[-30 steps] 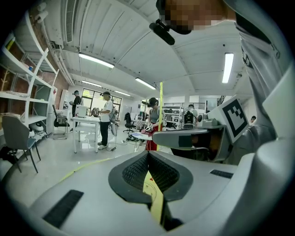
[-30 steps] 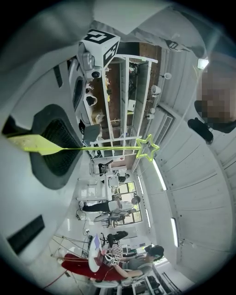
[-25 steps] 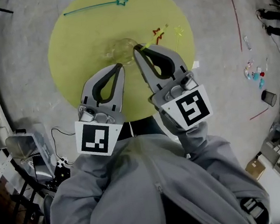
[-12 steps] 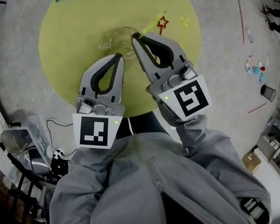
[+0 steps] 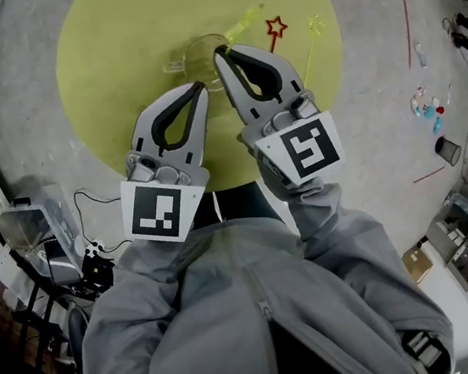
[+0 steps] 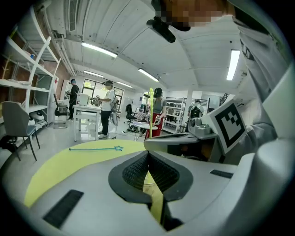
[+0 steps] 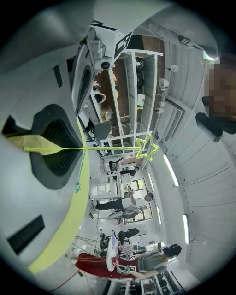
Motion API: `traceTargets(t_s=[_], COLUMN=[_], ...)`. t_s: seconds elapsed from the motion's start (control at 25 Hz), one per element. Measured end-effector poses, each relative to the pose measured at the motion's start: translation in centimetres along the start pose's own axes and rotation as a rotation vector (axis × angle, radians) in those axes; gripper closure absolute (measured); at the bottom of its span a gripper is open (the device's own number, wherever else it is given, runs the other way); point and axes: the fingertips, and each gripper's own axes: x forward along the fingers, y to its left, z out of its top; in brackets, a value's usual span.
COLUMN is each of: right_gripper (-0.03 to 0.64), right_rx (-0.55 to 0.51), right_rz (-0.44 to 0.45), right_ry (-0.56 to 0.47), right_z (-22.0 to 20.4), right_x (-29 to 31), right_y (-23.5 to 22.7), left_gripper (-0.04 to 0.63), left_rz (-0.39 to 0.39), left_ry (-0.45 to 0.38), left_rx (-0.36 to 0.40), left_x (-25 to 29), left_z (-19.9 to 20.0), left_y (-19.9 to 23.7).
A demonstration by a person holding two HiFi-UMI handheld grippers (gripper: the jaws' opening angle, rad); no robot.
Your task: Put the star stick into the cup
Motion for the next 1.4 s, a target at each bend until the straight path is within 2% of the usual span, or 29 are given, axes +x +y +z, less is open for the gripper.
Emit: traceTargets(t_s=[0.28, 0.8, 1.4], right_gripper=[0.580, 0.580, 0.578], right_rx=[-0.012, -0.002, -0.007], right_rz=[0.016, -0.025, -0.049], right_ry=[0.016, 0.113, 0.118], right_z=[-1.5, -3.1, -2.9], right_x=[0.7, 0.9, 0.3], right_y=[0.0, -0.4, -0.2], left_gripper=[0.578, 0.578, 0.578], left_rz=[-0.001, -0.006, -0.005], left_ry=[0.005, 0.012, 0.011], left_rx=[-0.009, -0.008, -0.013], left_x=[0.1, 0.2, -0.2], left_z=[-0.6, -1.0, -1.0], left_y=[0.0, -0.4, -0.4])
